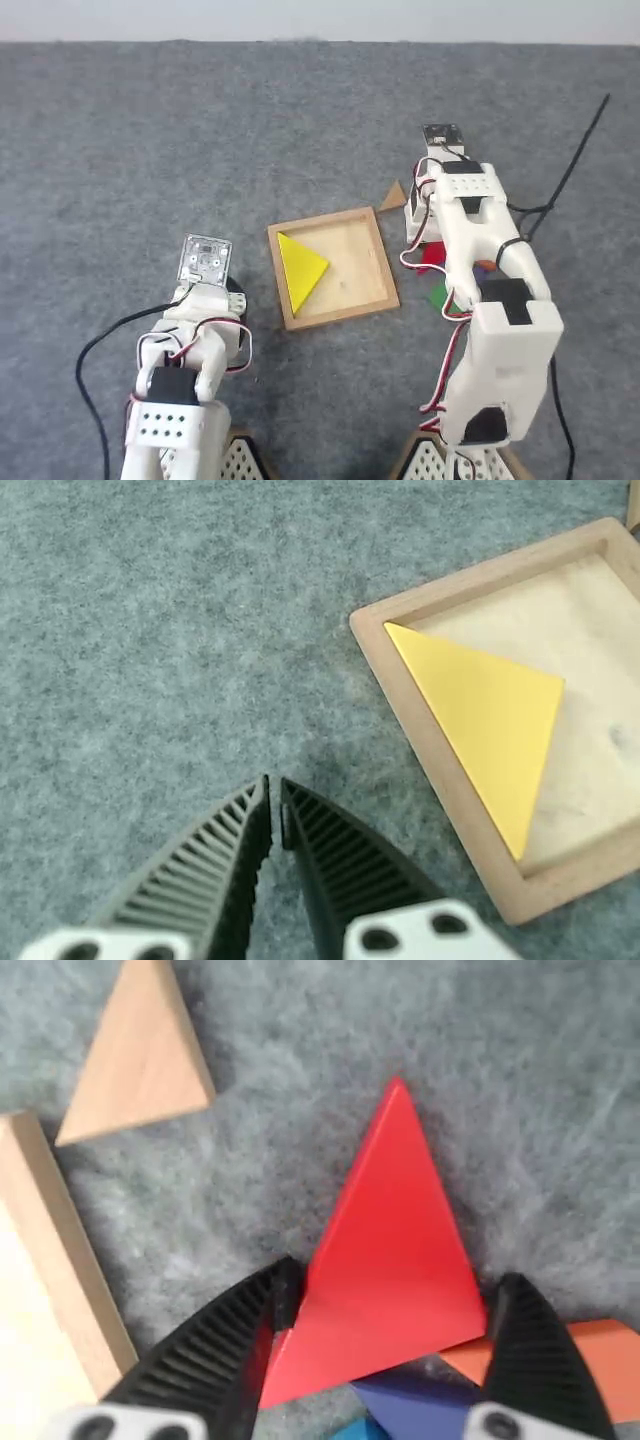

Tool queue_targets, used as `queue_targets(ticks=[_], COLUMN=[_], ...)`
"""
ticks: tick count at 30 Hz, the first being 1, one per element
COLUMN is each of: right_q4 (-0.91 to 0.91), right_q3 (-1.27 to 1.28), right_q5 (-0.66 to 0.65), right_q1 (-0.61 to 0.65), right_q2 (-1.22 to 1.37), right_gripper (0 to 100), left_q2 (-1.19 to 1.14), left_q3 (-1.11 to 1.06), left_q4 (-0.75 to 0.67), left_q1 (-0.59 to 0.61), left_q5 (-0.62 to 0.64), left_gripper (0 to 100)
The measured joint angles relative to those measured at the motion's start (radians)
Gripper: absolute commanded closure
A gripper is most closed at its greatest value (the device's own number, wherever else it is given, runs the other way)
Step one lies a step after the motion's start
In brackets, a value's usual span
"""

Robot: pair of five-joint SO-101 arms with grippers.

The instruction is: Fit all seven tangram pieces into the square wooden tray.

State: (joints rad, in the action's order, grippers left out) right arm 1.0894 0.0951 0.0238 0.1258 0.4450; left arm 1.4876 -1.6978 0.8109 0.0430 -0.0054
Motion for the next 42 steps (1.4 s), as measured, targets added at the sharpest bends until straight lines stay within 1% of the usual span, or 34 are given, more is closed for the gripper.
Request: queue_targets(ticks=[9,12,16,21,26,29,31,35,37,42], right_q4=[0.003,0.04,0.061,-0.006,-0.018,-0.018,-0.02,0.0,0.017,0.026], right_q3=[-0.005,-0.005,0.031,0.163,0.176,0.176,0.17,0.107,0.061,0.052], right_q5=[0.0,0.002,0.02,0.057,0.066,0.066,0.066,0.066,0.068,0.068], right_q1=[0.0,0.003,0.008,0.012,0.015,0.041,0.063,0.071,0.071,0.069], right_q2=[-0.002,-0.038,-0.123,-0.164,-0.166,-0.157,-0.127,-0.077,-0.051,-0.034], right_gripper=[73.4,72.4,64.0,63.8,63.8,63.8,65.2,76.3,79.8,80.4], left_q2=[0.0,0.0,0.0,0.0,0.0,0.0,0.0,0.0,0.0,0.0], left_q3=[0.0,0.0,0.0,0.0,0.0,0.0,0.0,0.0,0.0,0.0], left_q4=[0.0,0.0,0.0,0.0,0.0,0.0,0.0,0.0,0.0,0.0], left_q1=[0.0,0.0,0.0,0.0,0.0,0.0,0.0,0.0,0.0,0.0], left_q5=[0.0,0.0,0.0,0.0,0.0,0.0,0.0,0.0,0.0,0.0], left_gripper=[98,98,98,98,98,98,98,98,98,98])
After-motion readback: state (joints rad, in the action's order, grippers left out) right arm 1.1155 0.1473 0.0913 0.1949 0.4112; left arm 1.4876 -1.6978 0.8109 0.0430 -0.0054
